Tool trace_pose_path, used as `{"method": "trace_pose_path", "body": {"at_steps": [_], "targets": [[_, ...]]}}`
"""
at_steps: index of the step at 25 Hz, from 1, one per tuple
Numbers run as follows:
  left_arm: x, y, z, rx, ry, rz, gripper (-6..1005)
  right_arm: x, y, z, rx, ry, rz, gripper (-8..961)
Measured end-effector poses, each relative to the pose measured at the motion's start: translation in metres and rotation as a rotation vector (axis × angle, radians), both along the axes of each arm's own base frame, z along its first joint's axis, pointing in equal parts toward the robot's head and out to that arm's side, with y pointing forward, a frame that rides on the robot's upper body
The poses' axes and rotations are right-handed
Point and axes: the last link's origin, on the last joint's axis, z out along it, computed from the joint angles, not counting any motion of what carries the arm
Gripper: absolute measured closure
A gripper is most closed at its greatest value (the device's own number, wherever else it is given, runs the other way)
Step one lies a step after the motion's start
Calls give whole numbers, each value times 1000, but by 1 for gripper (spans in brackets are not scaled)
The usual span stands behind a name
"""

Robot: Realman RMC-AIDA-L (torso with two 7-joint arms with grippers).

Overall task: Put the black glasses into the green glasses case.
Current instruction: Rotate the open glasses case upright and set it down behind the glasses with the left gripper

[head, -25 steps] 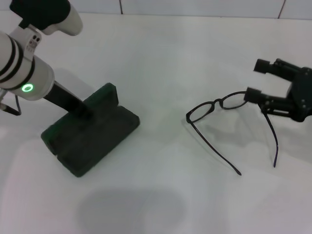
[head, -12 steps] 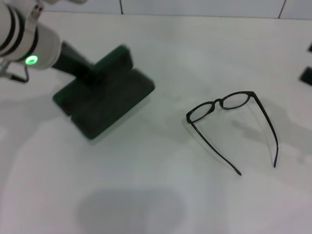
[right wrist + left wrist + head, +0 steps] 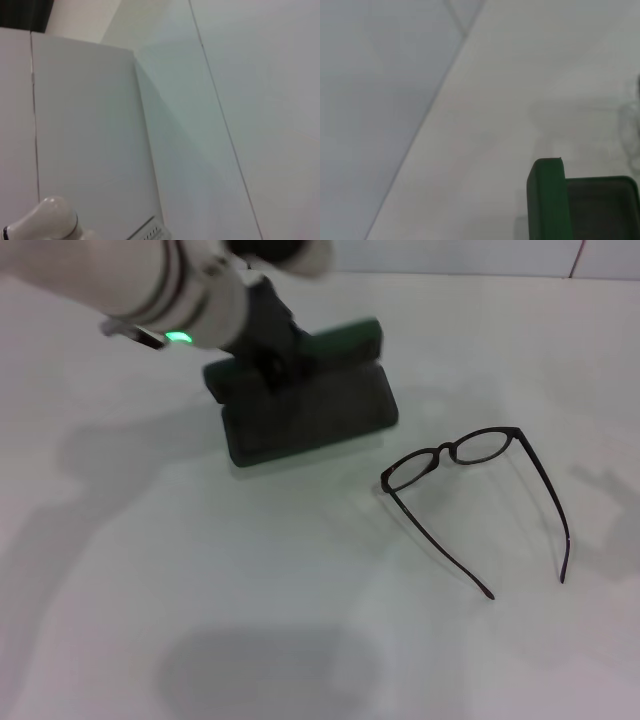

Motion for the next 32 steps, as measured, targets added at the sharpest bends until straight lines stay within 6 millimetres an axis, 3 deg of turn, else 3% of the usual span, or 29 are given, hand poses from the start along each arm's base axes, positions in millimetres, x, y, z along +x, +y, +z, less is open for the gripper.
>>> {"method": "trace_pose_path", "body": {"at_steps": [6,14,30,32], "targets": [[10,-4,-31,-62,99,-150,807,8,-10,-6,-5,27,-25,84],[13,-3,-54,-100,175,-220,808,11,-14,-11,-18,20,-35,84],[2,-13,-74,-159,198,-207,808,15,-17,-18,-25,15,-52,84],[1,-13,-75,-164,203,-208,759,15,-17,-20,-33,9,-55,85]]}}
